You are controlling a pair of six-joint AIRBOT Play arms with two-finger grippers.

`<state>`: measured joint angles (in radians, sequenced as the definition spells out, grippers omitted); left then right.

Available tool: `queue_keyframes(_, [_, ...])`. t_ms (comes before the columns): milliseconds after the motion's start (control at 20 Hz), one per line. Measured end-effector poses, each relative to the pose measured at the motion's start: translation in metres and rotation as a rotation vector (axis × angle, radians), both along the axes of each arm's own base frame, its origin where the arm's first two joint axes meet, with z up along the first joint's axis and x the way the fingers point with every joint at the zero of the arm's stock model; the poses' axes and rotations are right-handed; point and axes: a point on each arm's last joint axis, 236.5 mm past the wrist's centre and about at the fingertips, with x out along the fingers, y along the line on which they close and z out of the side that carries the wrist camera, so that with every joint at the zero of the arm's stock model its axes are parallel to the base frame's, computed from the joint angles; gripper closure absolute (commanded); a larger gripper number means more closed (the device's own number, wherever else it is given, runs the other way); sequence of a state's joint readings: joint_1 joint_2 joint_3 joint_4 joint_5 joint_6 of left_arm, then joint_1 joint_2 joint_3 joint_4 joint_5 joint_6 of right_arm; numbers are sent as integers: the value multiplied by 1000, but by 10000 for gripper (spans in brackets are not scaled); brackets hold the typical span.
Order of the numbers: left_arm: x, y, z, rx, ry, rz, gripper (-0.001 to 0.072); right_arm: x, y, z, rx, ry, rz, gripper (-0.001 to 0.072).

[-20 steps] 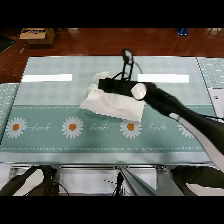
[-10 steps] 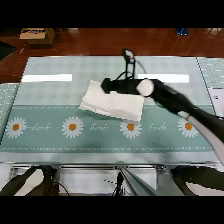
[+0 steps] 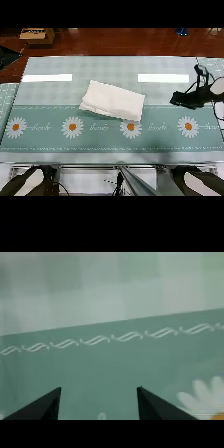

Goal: Fold the shirts.

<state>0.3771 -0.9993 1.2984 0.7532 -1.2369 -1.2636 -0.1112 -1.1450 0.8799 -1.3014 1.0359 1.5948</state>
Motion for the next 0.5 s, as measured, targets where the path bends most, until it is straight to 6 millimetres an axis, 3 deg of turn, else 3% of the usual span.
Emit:
queue_keyframes(200, [0,4,-4,32,3,0,690,-5,55,-35,265,16,-26,163])
queue_keyframes(400, [0,6,-6,46,6,2,690,6,115,-51,409,-6,-22,163])
queue_keyframes(500, [0,7,-7,49,6,2,690,10,143,-58,456,-16,-18,241])
